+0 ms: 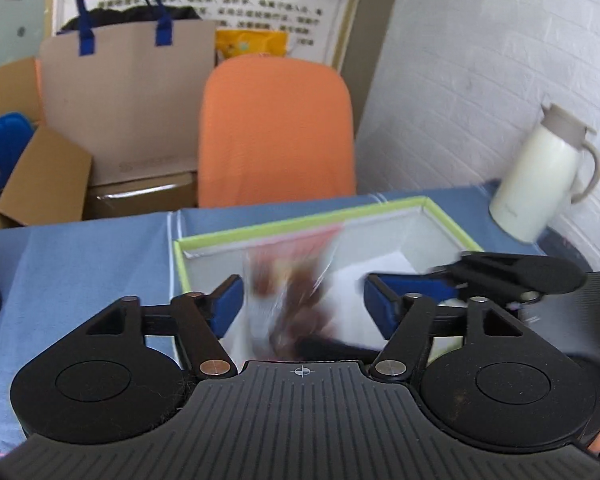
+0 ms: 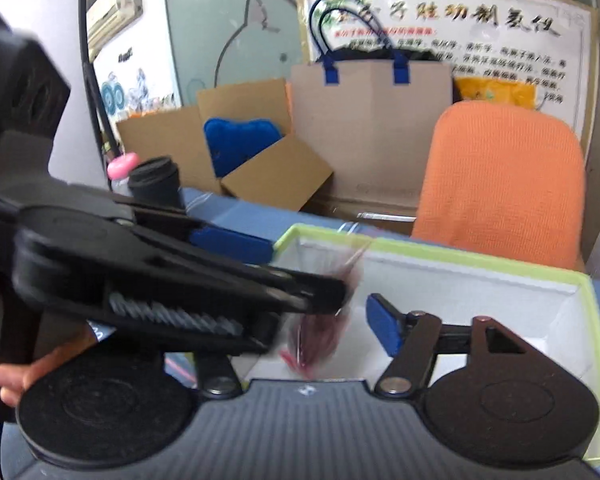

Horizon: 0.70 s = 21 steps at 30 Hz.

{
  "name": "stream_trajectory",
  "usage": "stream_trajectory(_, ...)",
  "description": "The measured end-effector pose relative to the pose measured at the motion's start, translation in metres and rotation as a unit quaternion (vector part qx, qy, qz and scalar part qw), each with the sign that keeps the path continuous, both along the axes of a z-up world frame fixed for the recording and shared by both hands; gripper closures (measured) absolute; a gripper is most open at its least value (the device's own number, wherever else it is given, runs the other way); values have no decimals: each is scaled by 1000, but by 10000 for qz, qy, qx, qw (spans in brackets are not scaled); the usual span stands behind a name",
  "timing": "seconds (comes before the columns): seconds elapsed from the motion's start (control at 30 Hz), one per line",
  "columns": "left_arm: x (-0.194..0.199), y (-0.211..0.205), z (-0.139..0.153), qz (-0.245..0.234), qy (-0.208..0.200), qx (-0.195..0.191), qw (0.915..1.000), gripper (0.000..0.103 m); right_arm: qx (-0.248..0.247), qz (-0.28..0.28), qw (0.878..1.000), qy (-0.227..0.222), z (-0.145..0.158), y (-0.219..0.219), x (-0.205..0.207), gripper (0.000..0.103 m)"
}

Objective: Organize snacks
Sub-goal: 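Carry the jerky bag into the green box and open the left gripper, then grasp the brown-labelled snack bag with the left gripper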

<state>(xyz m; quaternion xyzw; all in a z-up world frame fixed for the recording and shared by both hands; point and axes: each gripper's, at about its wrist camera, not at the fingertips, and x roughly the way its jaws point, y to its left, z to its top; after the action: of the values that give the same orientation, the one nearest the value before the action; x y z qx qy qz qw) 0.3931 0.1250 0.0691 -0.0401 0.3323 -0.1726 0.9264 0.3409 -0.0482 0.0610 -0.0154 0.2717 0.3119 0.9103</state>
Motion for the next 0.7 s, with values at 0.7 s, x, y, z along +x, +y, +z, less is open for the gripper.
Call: stream_trajectory(0.7,-139,-69,-48,-1095,548,-575,9908,40,90,-982,9951,-86,-57,-75,-182,9)
